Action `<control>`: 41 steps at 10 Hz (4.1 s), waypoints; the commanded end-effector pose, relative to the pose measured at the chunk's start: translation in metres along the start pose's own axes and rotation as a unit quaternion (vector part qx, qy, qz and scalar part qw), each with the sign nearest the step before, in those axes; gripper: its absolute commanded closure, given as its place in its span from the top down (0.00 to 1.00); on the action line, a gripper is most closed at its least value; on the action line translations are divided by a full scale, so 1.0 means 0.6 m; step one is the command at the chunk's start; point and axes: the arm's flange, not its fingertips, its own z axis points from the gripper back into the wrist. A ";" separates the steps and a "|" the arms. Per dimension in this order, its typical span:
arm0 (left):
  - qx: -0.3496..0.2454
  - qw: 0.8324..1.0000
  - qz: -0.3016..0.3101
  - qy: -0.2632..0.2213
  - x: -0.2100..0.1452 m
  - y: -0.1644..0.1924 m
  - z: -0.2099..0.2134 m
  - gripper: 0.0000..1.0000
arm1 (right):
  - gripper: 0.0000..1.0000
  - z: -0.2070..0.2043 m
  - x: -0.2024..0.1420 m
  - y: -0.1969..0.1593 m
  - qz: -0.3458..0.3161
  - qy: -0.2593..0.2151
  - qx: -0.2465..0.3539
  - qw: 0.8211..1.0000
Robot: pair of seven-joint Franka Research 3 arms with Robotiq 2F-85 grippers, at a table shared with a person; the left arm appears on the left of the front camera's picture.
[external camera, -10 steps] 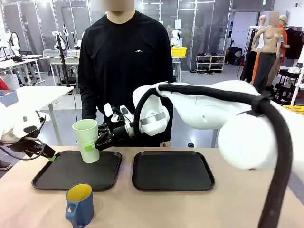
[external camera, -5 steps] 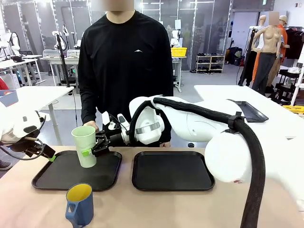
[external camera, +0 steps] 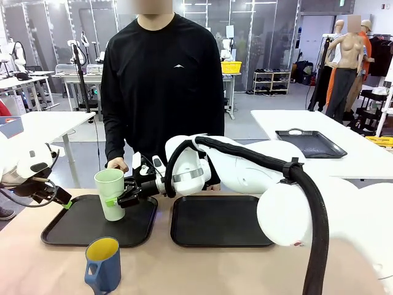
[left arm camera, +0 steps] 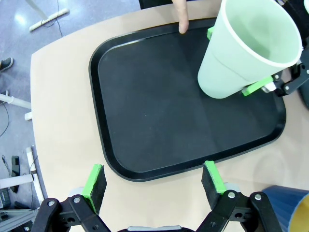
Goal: Sort and store the cups by type.
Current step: Place the picked Reusable plastic cup into the Flat Tray indicated by the person, then pick up the Handle plastic cup and place it into the empty Flat Tray.
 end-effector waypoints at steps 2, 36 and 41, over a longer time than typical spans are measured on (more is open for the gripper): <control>-0.002 1.000 0.002 0.001 -0.001 0.003 0.000 1.00 | 0.86 -0.015 -0.002 -0.013 -0.006 -0.009 -0.017 1.000; -0.002 1.000 0.002 0.001 -0.001 0.003 0.000 1.00 | 1.00 0.143 -0.024 0.042 -0.072 0.047 -0.055 0.995; -0.002 1.000 0.002 0.001 -0.001 0.003 0.000 1.00 | 1.00 0.279 0.077 0.235 -0.050 0.161 -0.140 0.976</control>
